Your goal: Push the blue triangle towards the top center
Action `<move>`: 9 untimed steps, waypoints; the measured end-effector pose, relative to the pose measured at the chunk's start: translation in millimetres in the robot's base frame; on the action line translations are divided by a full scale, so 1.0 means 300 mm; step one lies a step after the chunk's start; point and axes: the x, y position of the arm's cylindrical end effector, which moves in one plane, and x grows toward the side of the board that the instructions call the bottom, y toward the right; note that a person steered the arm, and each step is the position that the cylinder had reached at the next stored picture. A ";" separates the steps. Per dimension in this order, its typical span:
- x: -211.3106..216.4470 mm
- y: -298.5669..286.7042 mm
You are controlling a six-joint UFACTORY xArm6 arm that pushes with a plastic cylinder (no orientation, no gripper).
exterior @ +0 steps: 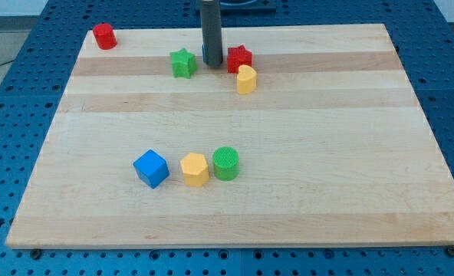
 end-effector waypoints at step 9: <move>-0.143 0.060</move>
